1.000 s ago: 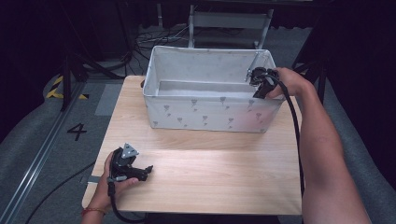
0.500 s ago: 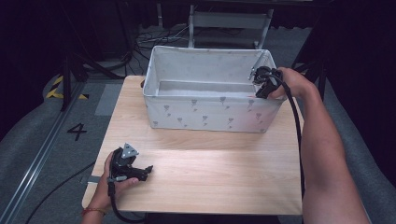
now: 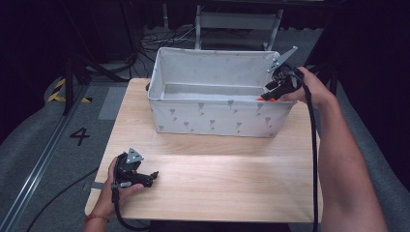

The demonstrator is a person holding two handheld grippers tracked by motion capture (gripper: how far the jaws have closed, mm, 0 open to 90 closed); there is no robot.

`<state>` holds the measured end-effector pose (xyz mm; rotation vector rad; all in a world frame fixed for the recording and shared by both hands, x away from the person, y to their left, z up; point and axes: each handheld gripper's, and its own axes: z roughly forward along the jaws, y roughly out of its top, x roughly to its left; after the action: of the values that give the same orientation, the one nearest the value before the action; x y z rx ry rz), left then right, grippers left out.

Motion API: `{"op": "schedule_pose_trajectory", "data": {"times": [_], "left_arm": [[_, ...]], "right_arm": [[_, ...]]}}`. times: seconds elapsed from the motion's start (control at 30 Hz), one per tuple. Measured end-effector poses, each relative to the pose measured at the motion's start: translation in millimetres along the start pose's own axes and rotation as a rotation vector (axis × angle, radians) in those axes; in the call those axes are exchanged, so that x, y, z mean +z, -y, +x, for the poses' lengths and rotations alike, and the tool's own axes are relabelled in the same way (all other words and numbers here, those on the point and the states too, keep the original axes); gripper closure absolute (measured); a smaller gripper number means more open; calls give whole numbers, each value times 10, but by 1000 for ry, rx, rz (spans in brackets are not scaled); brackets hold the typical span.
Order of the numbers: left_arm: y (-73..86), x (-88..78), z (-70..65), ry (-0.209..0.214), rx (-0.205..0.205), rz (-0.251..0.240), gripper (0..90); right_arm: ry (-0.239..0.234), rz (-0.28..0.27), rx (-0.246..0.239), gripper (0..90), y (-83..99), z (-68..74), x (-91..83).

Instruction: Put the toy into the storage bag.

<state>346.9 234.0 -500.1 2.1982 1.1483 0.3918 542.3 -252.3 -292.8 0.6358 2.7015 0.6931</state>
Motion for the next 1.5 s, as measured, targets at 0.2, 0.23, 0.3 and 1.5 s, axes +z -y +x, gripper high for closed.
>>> {"op": "schedule_pose_trajectory", "data": {"times": [0.2, 0.23, 0.3, 1.5], "left_arm": [[2, -2, -5, 1, -8, 4, 6], [3, -3, -8, 2, -12, 6, 6], [3, -3, -9, 2, -13, 7, 6], [2, 0, -6, -2, -7, -1, 6]], "right_arm": [[40, -103, 41, 400, 66, 76, -180], [54, -111, 48, 386, 74, 93, -208], [74, -140, 62, 353, 94, 129, -284], [290, -248, 96, 180, 680, 829, -636]]}}
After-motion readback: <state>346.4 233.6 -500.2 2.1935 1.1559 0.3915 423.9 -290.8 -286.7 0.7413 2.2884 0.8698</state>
